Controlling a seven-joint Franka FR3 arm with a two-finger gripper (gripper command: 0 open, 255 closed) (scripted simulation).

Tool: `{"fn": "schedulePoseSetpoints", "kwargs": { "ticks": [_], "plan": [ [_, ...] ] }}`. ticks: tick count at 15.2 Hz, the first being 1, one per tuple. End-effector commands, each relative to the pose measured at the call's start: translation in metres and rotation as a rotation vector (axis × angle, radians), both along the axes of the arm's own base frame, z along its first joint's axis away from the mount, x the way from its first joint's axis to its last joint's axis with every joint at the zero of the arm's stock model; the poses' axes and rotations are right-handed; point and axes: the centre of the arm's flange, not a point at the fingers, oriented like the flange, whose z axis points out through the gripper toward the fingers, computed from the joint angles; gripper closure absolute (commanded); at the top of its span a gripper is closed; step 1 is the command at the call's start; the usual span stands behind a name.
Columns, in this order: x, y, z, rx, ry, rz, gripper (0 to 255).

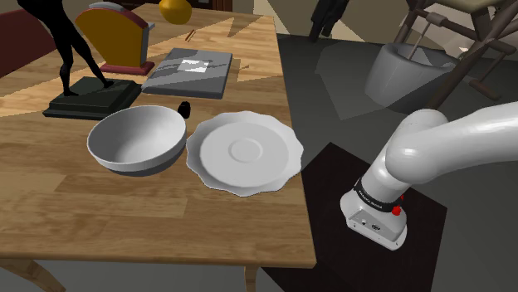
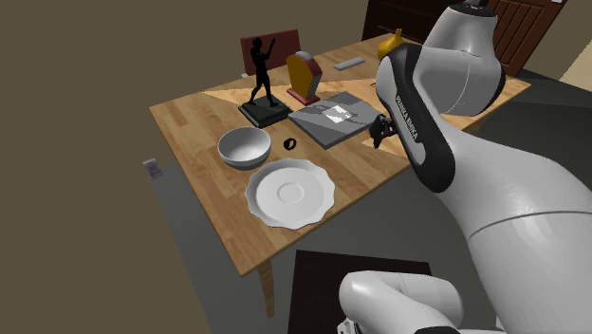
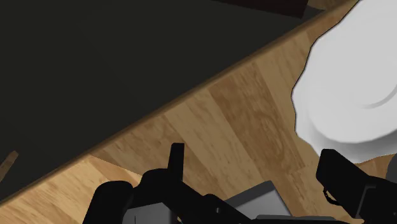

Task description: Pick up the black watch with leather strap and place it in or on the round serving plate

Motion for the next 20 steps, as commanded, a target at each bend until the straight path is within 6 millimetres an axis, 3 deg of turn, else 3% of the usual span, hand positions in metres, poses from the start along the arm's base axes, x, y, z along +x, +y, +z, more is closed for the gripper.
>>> {"fn": "schedulePoseSetpoints", "kwargs": {
  "ticks": [1,20],
  "plan": [
    [0.0,0.0,0.0,0.0,0.0,0.0,0],
    [0.118,0.173,-0.116,0.078,-0.057,0.024,0]
  ]
}}
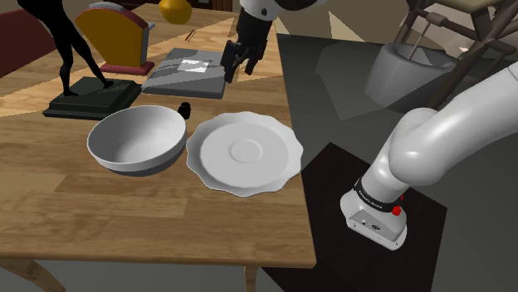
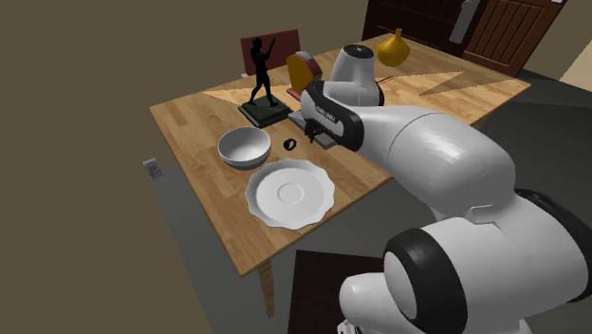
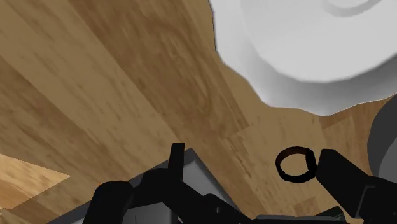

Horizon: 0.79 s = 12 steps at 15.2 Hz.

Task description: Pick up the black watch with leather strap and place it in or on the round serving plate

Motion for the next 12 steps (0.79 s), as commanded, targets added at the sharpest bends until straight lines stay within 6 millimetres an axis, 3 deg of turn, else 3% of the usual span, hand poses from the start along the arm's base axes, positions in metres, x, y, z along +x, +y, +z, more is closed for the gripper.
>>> {"fn": "schedulePoseSetpoints", "kwargs": {
  "ticks": [1,11,12],
  "plan": [
    [0.009,0.019,-0.015,0.009,-0.007,0.002,0],
    [0.072,0.114,-0.067,0.05,-0.037,0.015,0],
    [0.072,0.115,-0.067,0.05,-0.037,0.015,0]
  ]
}}
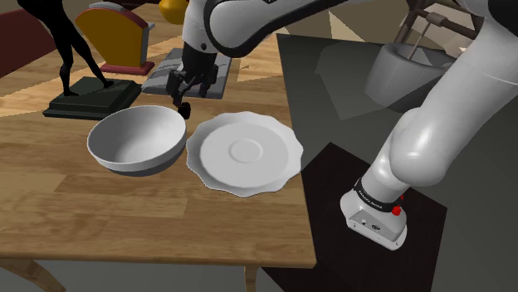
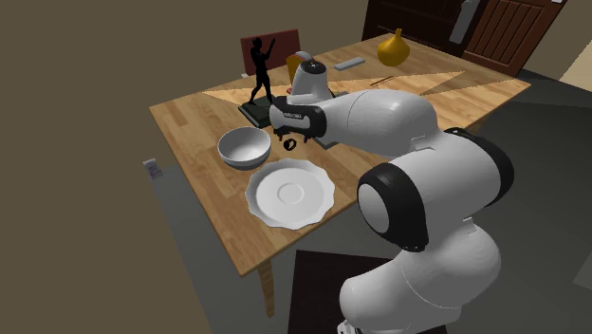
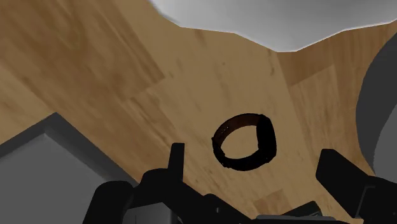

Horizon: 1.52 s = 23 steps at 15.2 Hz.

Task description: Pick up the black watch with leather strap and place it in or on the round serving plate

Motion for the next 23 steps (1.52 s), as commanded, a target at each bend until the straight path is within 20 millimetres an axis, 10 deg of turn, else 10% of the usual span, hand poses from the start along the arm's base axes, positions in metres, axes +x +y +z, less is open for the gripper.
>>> {"fn": "schedulePoseSetpoints", "kwargs": {
  "ticks": [1,15,16,23],
  "plan": [
    [0.006,0.007,-0.006,0.003,-0.002,0.0,0],
    [0.014,0.013,-0.039,0.003,-0.002,0.0,0],
    [0.014,0.013,-0.039,0.003,-0.002,0.0,255],
    [0.014,0.013,-0.039,0.003,-0.002,0.0,255]
  ]
}}
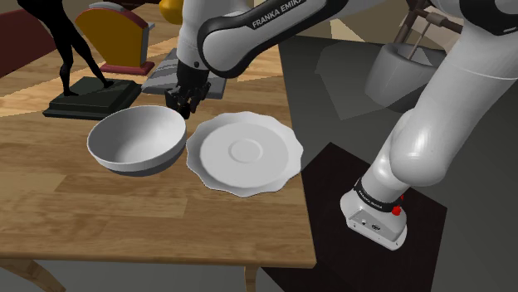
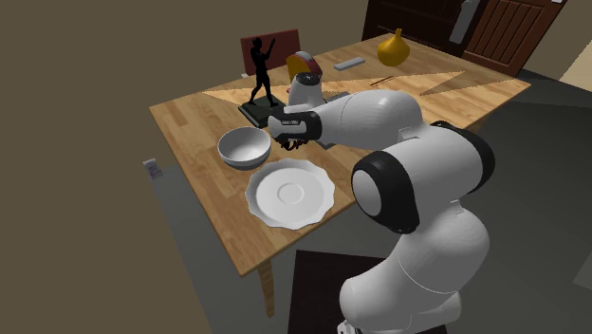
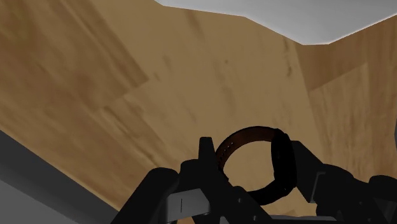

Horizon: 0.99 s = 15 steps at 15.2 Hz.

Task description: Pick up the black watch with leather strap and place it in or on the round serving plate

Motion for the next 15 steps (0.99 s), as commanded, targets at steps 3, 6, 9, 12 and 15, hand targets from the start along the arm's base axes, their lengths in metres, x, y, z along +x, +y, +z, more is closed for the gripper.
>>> {"fn": "schedulePoseSetpoints", "kwargs": {
  "ticks": [3,6,9,12,15],
  "plan": [
    [0.0,0.0,0.005,0.0,0.0,0.0,255],
    [0.0,0.0,0.021,0.0,0.0,0.0,255],
    [0.0,0.0,0.037,0.0,0.0,0.0,255],
    [0.0,0.0,0.053,0.0,0.0,0.0,255],
    [0.0,0.0,0.069,0.0,0.0,0.0,255]
  ]
}}
